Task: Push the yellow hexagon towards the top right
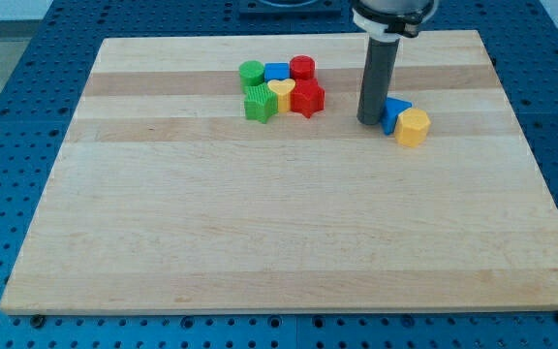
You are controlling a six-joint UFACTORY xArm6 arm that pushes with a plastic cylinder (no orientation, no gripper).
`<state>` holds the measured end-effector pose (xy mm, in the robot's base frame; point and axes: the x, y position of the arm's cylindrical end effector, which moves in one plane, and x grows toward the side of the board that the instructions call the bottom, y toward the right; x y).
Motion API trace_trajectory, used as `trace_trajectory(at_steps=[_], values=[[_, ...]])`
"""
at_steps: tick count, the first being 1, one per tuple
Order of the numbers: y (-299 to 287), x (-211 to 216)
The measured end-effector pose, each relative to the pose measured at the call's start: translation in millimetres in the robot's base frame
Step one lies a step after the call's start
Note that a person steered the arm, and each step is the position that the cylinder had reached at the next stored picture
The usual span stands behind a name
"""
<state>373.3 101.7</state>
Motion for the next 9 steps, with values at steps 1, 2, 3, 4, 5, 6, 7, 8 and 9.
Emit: trace_trajectory(at_steps=[1, 2, 3, 4, 5, 6, 7, 8, 9], values=[[-20.9, 0.0], [-45.9, 6.7], [-50.7, 52.9], [-20.5, 99.8], [23.1, 91.9], [23.8, 91.9], [29.7, 65.3], [42.1, 36.5], [64.0, 13.1]])
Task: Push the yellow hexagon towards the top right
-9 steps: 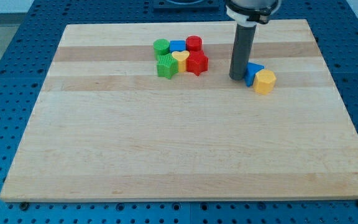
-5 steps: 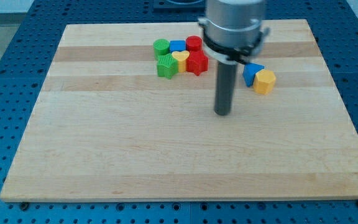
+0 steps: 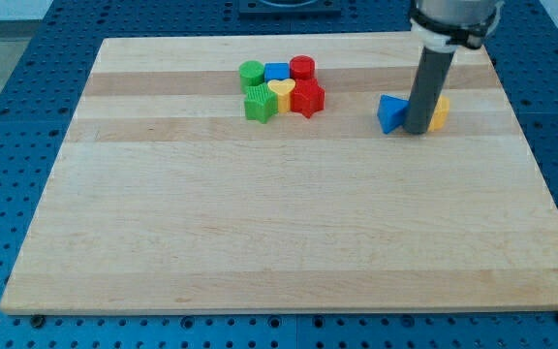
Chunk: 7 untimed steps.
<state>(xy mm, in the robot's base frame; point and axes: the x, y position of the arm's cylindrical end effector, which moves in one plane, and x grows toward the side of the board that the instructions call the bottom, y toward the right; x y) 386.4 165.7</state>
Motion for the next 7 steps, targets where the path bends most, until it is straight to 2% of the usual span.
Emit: trace_trajectory(at_steps=[2, 3, 6, 7], values=[[21.2, 2.8], [35.9, 29.9], [44.5, -26.4], [44.4, -67.1]])
